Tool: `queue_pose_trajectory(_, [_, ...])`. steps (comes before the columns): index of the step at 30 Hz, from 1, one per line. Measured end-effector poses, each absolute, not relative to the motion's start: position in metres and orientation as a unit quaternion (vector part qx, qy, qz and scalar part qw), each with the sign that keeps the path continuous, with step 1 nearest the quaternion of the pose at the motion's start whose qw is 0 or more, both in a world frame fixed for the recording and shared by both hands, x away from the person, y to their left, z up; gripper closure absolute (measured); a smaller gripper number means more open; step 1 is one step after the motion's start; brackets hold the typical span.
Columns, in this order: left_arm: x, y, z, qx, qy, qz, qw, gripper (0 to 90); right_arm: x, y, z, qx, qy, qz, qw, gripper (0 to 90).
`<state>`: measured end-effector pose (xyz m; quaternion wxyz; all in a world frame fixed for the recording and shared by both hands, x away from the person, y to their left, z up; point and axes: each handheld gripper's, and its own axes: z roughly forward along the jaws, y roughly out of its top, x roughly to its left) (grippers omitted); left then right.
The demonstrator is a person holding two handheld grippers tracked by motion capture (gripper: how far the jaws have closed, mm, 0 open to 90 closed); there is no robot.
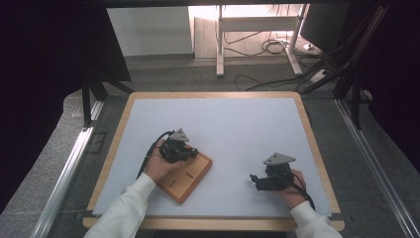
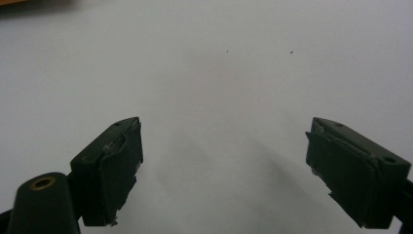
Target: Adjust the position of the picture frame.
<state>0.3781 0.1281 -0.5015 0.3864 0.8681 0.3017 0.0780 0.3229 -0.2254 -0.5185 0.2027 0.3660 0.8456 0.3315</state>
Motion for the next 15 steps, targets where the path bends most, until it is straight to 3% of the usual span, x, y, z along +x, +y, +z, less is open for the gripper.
queue_pose_trajectory(15, [0.385, 0.116, -0.511, 0.873, 0.297, 0.063, 0.382, 83.6, 0.322, -0.225, -0.519, 0.364, 0.847, 0.330, 0.203, 13.7])
